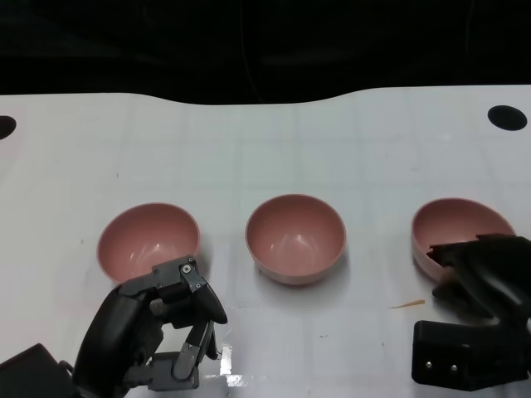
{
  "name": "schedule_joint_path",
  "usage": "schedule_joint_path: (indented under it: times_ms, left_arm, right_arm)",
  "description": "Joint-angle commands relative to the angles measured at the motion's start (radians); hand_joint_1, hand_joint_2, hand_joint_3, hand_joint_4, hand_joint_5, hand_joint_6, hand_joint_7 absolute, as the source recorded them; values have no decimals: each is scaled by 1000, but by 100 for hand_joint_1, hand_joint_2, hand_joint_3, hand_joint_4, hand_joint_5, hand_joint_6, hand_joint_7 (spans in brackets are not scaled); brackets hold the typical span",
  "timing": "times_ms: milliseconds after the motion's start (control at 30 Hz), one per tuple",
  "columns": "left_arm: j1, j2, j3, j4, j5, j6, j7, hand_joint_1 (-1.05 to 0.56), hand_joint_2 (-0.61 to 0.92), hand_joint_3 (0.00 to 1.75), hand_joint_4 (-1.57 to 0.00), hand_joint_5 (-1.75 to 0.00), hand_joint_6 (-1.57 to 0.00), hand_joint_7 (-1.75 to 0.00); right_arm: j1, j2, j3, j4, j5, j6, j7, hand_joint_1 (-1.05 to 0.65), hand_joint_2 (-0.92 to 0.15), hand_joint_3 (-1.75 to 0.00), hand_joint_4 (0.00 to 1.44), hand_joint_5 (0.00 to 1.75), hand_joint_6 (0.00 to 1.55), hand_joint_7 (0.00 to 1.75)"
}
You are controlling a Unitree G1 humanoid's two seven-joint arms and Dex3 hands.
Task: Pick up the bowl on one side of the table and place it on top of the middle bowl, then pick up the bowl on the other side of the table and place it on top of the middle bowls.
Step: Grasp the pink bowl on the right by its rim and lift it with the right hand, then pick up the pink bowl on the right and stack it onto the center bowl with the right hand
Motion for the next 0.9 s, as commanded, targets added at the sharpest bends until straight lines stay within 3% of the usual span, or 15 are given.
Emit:
schedule_joint_path:
  times_ms: [33, 167, 200, 267, 300, 333, 400, 667, 900]
  left_arm:
    - [2, 10, 5, -17, 2, -1, 10, -21, 42, 131, -81, -174, -78, -149]
    - [0, 10, 5, -14, 5, -4, 12, -21, 42, 131, -81, -173, -78, -149]
    - [0, 9, 5, -12, 3, -4, 11, -21, 42, 131, -81, -173, -78, -149]
    - [-1, 8, 5, -8, 0, -6, 9, -21, 42, 131, -81, -173, -77, -149]
    - [-2, 8, 5, -6, 1, -9, 9, -21, 42, 130, -82, -174, -78, -149]
    - [-2, 7, 5, -6, 2, -9, 9, -21, 42, 130, -82, -174, -78, -149]
    - [-1, 7, 4, -7, -1, -6, 8, -22, 42, 130, -82, -173, -78, -148]
    - [-1, 6, 3, -10, 0, -3, 9, -22, 42, 130, -82, -173, -79, -147]
    - [1, 6, 2, -10, 1, -6, 8, -21, 43, 130, -81, -172, -79, -147]
  right_arm:
    - [-26, -25, -3, 55, 31, -37, -64, -21, -88, -33, 90, 173, 70, 154]
    - [-51, -29, 5, 82, 32, -46, -100, -23, -86, -41, 91, 175, 62, 171]
    - [-55, -29, 3, 82, 35, -54, -119, -24, -85, -44, 90, 175, 63, 166]
    - [-57, -27, -4, 68, 44, -75, -157, -22, -73, -65, 91, 175, 69, 162]
    - [-56, -27, -6, 61, 48, -83, -171, -20, -59, -86, 92, 175, 74, 154]
    - [-55, -27, -10, 44, 53, -98, -193, -20, -53, -96, 93, 175, 76, 154]
    - [-54, -27, -14, 24, 61, -124, -227, -18, -44, -111, 94, 175, 75, 166]
    - [-36, -4, -18, -140, 82, -219, -288, -20, -39, -120, 98, 175, 74, 175]
    - [-52, 34, 14, -230, 109, -307, -235, -15, -20, -145, 102, 175, 80, 170]
